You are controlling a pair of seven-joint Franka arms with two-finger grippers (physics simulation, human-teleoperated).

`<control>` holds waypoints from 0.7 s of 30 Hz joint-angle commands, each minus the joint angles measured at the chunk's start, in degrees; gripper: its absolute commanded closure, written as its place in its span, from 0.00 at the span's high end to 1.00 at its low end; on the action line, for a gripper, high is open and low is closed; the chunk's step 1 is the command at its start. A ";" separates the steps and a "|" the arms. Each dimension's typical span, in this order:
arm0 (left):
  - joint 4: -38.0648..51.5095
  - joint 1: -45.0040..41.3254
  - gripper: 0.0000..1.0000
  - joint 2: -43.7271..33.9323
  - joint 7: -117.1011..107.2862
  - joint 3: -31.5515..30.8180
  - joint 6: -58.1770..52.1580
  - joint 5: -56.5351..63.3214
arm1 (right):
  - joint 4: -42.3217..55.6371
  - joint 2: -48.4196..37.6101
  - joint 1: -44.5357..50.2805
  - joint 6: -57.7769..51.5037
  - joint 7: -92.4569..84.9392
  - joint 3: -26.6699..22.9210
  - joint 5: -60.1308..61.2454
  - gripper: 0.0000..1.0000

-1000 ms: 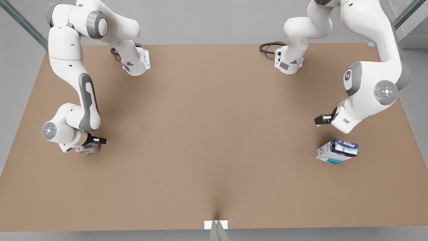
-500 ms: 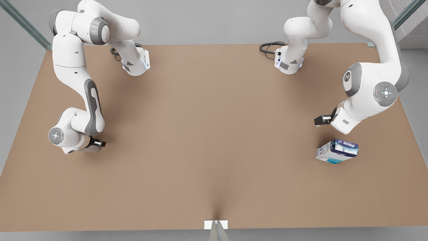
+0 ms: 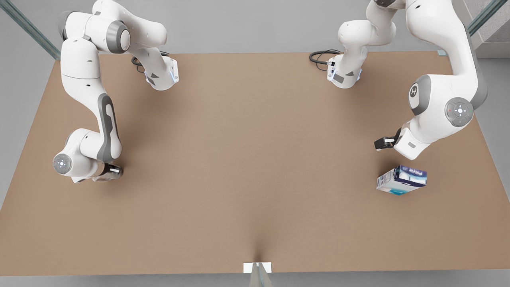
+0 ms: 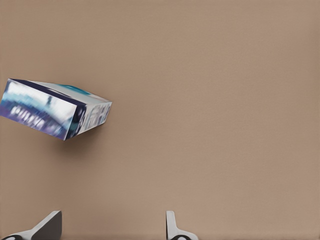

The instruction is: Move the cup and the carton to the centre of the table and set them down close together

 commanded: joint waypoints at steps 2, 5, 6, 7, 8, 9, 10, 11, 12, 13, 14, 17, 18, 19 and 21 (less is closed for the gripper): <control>0.00 0.00 1.00 0.00 0.00 0.00 0.00 0.03 | 0.00 0.01 0.03 0.00 0.00 0.00 0.08 0.21; 0.00 0.00 1.00 0.00 0.00 0.00 0.00 0.03 | 0.00 0.01 -0.05 0.00 0.00 -0.09 0.08 0.21; 0.00 0.00 1.00 0.00 0.00 0.00 0.00 0.03 | 0.00 0.01 0.04 0.00 0.00 -0.09 0.08 0.21; 0.00 0.09 1.00 0.00 0.00 0.00 0.00 0.03 | 0.00 0.01 0.03 0.00 0.00 -0.09 0.08 0.21; 0.00 0.00 1.00 0.00 0.00 0.00 0.00 -0.06 | -0.09 0.01 0.04 0.00 0.00 0.00 0.08 0.21; 0.00 0.00 1.00 0.00 0.00 0.00 0.00 0.03 | -0.09 -0.08 0.04 0.00 0.00 0.00 0.08 0.21; 0.00 0.09 1.00 0.00 0.00 0.00 0.00 0.03 | -0.09 -0.34 0.04 0.00 0.00 0.00 -0.01 0.21; 0.00 0.09 1.00 -0.27 0.09 0.00 0.00 0.03 | -0.09 -0.69 0.04 0.00 -0.09 0.09 -0.01 0.21; 0.00 0.09 1.00 -0.44 0.09 0.00 0.00 0.03 | -0.09 -1.04 0.73 0.00 -0.09 0.09 -0.01 0.21; 0.00 0.00 1.00 -0.53 0.09 0.00 0.09 0.03 | -0.26 -2.10 1.18 0.09 -0.35 0.09 -0.10 0.21; 0.09 0.09 1.00 -0.62 0.00 0.09 0.09 0.03 | -0.17 -2.72 1.27 0.00 -0.44 0.35 -0.10 0.21; 0.09 0.00 1.00 -0.97 0.09 1.05 0.61 0.11 | 1.23 -4.12 2.41 -2.28 -0.26 1.05 -0.10 0.21; 0.09 0.09 1.00 -0.88 0.18 1.14 0.97 0.11 | 3.60 -4.03 2.50 -5.36 -0.09 2.11 -0.10 0.21; 0.09 0.09 1.00 -0.88 0.18 1.40 1.05 0.11 | 4.57 -4.03 2.58 -5.98 -0.09 2.90 -0.10 0.21; 0.09 0.00 1.00 -0.62 0.00 1.49 1.41 0.03 | 6.86 -4.12 3.73 -8.09 0.53 4.04 -0.10 0.21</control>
